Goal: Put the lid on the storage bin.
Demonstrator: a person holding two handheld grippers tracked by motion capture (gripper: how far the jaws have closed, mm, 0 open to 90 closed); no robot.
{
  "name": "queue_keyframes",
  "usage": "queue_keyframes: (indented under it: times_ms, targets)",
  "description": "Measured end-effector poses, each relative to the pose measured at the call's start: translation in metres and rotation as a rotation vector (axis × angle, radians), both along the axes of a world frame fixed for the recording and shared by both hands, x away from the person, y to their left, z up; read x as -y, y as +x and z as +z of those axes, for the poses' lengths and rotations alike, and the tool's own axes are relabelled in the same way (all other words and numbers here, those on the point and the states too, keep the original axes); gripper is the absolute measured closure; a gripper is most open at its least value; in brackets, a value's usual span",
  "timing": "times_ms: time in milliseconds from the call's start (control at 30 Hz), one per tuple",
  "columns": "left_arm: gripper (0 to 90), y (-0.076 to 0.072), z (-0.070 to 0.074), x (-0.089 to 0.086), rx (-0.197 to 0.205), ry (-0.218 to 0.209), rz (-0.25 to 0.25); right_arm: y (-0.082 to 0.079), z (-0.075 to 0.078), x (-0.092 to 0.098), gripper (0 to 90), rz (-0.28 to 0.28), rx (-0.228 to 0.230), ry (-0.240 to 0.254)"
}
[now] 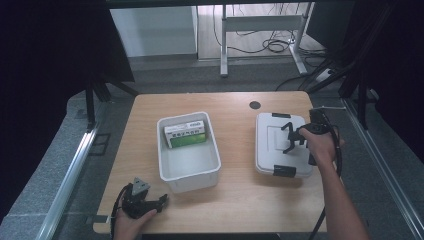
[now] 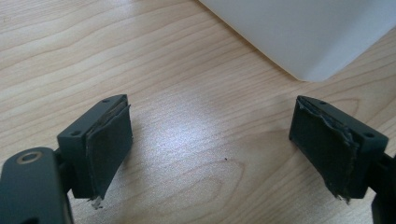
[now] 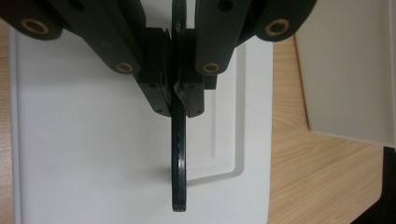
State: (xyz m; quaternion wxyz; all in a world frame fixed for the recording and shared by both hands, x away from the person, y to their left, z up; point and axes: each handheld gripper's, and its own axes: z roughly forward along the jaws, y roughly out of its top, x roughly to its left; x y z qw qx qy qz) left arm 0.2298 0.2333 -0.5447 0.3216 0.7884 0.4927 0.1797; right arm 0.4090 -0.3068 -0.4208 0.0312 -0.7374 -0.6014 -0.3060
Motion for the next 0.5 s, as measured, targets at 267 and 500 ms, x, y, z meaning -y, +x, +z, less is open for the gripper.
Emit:
queue_keyframes:
  times_ms: [267, 500]
  targets:
    - [13.2, 0.000, 0.000, 0.000, 0.000, -0.001, 0.000, -0.009, 0.019, -0.003, 84.5, 0.019, 0.028, 0.015]
    - [13.2, 0.000, 0.000, 0.000, 0.001, 0.000, 0.001, -0.015, 0.031, -0.003, 84.5, 0.028, 0.049, 0.015]
